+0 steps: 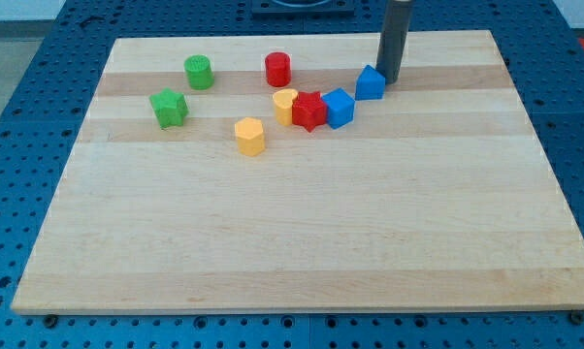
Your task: Push the blue triangle slightly down
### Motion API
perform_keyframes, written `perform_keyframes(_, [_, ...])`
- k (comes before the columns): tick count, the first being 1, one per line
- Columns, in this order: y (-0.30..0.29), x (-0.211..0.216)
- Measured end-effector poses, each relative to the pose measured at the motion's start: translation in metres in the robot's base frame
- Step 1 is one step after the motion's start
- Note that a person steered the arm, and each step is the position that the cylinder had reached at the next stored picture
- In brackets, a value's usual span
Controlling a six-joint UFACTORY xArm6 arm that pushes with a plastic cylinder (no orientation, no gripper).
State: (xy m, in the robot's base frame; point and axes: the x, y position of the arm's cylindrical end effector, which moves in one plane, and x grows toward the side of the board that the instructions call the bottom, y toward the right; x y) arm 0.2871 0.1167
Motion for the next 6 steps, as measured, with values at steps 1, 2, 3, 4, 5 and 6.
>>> perform_keyframes(1, [-0.014,-0.016])
perform_keyframes(2, [-0.036,-0.013])
perform_keyframes(3, [-0.040,0.007])
perform_keyframes(4, [-0.040,0.026])
perform_keyframes(5, [-0.040,0.040])
perform_keyframes(6, [-0.040,0.042])
